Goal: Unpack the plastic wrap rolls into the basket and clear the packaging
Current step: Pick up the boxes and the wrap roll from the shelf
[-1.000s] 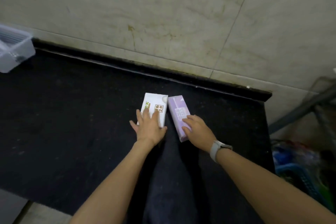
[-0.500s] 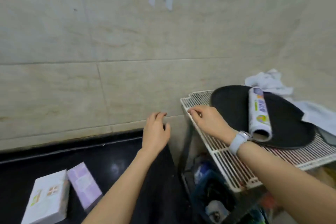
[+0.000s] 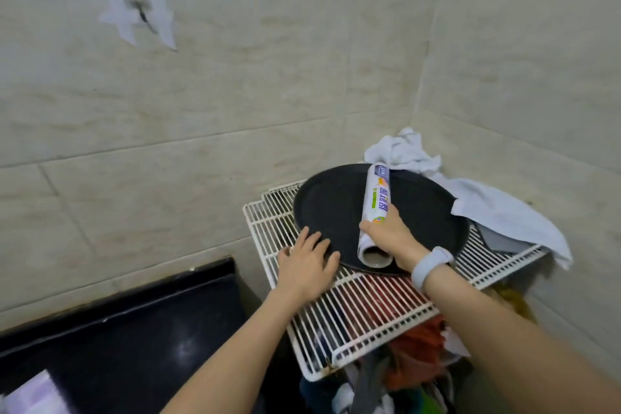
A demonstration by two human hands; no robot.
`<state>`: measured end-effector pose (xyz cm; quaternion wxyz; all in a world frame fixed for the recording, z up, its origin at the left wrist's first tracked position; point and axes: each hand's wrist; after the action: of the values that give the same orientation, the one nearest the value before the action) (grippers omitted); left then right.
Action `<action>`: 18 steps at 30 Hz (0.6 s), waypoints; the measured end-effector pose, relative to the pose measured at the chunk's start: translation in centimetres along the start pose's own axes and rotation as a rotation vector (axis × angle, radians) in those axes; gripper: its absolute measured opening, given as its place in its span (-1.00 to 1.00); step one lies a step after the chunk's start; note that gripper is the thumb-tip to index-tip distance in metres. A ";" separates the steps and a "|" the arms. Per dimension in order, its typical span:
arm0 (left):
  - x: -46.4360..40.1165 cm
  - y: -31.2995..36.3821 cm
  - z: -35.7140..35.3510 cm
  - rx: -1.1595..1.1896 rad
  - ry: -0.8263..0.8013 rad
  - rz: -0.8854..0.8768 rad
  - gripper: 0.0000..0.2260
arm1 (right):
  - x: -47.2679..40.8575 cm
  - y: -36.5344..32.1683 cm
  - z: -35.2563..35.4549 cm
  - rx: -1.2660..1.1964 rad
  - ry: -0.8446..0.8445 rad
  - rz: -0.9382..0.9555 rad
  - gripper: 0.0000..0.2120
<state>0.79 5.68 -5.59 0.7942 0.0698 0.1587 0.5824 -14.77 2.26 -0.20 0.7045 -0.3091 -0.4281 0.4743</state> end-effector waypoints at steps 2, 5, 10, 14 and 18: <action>0.2 -0.5 0.8 0.042 0.012 -0.029 -0.56 | 0.7 -0.2 0.4 -0.043 -0.014 0.089 -0.34; 1.4 -1.6 2.7 0.175 0.231 0.013 -0.62 | 3.0 -1.0 0.0 -0.022 -0.045 0.295 -0.31; 8.3 -6.0 5.2 0.367 0.589 0.259 -0.72 | 8.5 -2.6 -4.8 -0.002 -0.260 0.566 -0.28; 15.9 -10.3 5.6 0.338 0.680 0.482 -0.74 | 12.0 -3.5 -11.7 0.199 -0.372 0.736 -0.25; 23.9 -14.9 4.4 0.289 0.640 0.780 -0.74 | 14.3 -3.0 -21.0 0.606 -0.494 0.890 -0.23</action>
<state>22.20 23.99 -9.98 0.4122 0.0514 0.4343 0.7992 7.86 13.93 -2.49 0.3742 -0.1244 -0.2539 0.8832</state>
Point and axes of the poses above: each hand's wrist, its own x-axis away from the middle knuckle, its own z-axis out of the back of the hand, y = z × x, and after that the axes turned 12 degrees about -z, right-handed
